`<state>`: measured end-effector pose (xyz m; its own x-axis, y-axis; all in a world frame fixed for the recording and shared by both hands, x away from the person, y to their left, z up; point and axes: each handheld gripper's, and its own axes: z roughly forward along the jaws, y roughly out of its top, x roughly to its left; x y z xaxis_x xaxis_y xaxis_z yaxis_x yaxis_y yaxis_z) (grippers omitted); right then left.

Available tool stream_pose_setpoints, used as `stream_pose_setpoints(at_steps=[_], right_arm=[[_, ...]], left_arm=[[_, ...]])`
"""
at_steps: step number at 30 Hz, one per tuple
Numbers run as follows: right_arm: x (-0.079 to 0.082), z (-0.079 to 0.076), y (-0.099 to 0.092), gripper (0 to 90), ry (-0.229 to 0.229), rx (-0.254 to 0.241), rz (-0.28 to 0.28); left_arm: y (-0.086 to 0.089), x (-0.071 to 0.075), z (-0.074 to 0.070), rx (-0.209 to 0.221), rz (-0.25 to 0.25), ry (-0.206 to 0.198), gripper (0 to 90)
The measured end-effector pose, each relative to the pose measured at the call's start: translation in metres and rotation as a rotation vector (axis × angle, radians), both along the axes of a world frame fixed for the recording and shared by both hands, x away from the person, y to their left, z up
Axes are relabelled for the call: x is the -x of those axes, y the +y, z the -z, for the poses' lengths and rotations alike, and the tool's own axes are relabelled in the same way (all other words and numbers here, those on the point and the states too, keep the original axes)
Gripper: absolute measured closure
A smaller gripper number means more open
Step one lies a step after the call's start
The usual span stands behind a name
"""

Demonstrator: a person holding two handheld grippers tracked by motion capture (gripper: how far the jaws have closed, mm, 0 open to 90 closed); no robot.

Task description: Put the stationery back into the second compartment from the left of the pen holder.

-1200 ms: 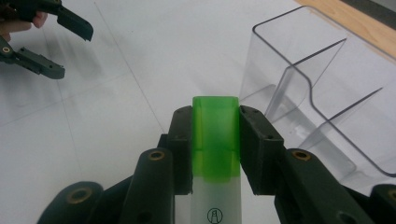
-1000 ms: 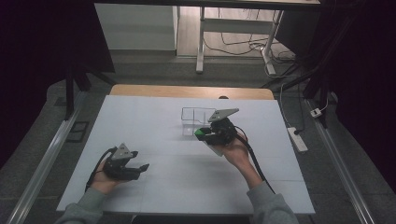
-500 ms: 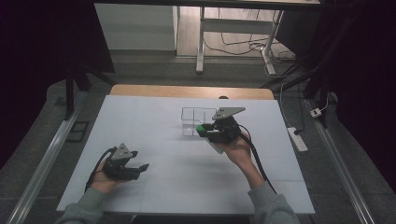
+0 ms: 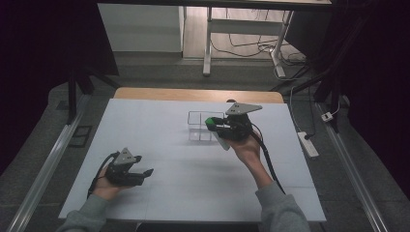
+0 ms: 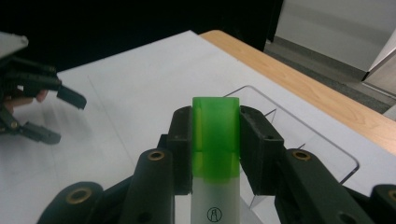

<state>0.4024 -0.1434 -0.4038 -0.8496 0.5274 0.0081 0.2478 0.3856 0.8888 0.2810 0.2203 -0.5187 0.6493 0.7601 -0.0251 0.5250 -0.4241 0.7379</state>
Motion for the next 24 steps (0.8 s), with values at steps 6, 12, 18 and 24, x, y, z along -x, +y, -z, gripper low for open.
stream_pose_setpoints(at_steps=[6, 12, 18, 24], right_arm=[[-0.008, -0.005, -0.001, 66.9, 0.007, -0.028, 0.018], [-0.013, -0.009, 0.005, 66.9, 0.002, -0.018, 0.014], [-0.018, -0.01, 0.01, 66.9, -0.006, 0.002, 0.018], [-0.026, -0.012, 0.017, 66.9, -0.013, -0.002, 0.016]], left_arm=[[-0.001, -0.001, 0.001, -0.004, 0.005, 0.002, 28.1], [-0.001, -0.001, 0.001, 0.003, 0.003, 0.003, 27.9], [-0.001, -0.001, 0.001, 0.006, 0.005, 0.005, 27.5], [0.0, -0.001, 0.001, 0.01, 0.004, 0.005, 27.2]])
